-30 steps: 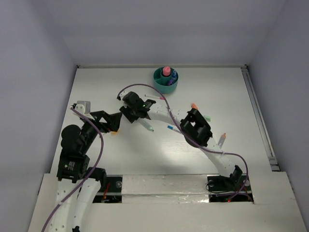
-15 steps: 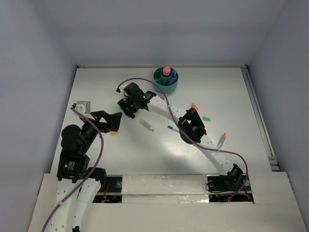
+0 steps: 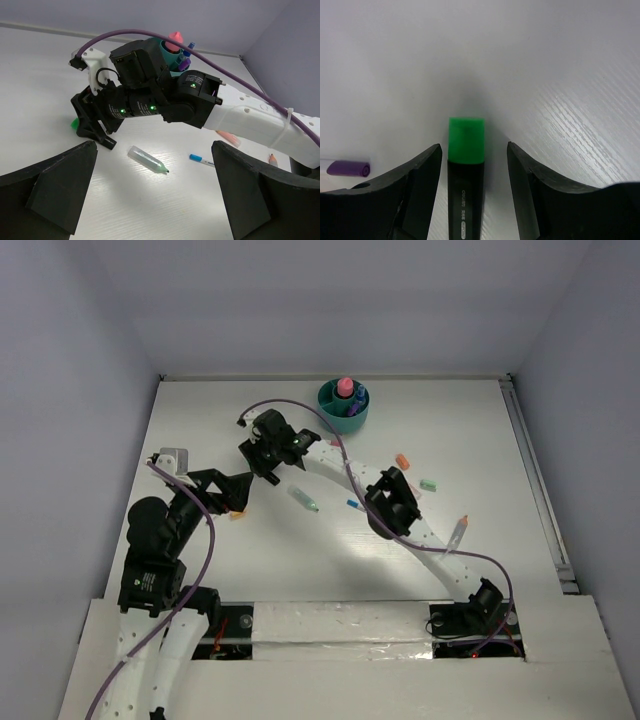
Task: Sort the stationery into containers
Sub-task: Pick up the pen from the center of the board.
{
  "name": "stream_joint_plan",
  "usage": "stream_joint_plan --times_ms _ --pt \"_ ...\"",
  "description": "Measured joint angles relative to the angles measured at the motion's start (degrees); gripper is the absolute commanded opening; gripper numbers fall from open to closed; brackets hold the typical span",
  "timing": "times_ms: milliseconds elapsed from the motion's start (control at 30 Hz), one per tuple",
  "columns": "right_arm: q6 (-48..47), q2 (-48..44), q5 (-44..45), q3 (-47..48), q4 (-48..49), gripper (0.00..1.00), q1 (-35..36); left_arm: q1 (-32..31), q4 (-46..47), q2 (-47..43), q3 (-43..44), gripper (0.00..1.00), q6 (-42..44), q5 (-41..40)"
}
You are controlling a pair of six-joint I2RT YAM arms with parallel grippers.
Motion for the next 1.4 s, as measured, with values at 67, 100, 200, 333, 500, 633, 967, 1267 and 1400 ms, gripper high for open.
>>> stream_joint_plan --times_ms 67,100,200,333,500,633,967,1267,1400 --pt "0.4 0.4 -0.2 0.2 1.2 0.58 0.0 0.0 0.0 0.1 0.0 0.99 0.0 0.0" --pt "0.7 0.6 -0.2 0.3 1.9 0.57 0.0 0.0 0.0 0.1 0.0 0.99 0.0 0.0" --pt "1.3 1.2 -0.4 0.8 3.2 0.56 0.0 0.0 0.0 0.1 0.0 0.99 0.0 0.0" --pt "1.4 1.5 -0.5 0.8 4.4 0.5 0.0 0.0 0.0 0.3 0.0 0.99 0.0 0.0" --pt "0.8 1.6 -0.2 0.7 4.8 0.29 0.0 0.1 0.0 0.4 0.0 0.99 0.0 0.0" --pt "1.0 1.0 0.5 -1.3 7.2 0.18 0.0 0.1 0.0 0.4 0.0 0.99 0.0 0.0" --pt "6.0 -14.3 3.8 -29.5 27.6 0.11 -0.7 0.1 0.0 0.4 0.0 0.99 0.0 0.0" --pt "9.5 -37.4 6.9 -50.9 59.6 0.12 -9.3 0.5 0.0 1.5 0.0 0.99 0.0 -0.2" --pt "6.2 -43.0 12.1 -56.9 74.2 0.12 -13.7 0.5 0.0 1.8 0.0 0.99 0.0 -0.2"
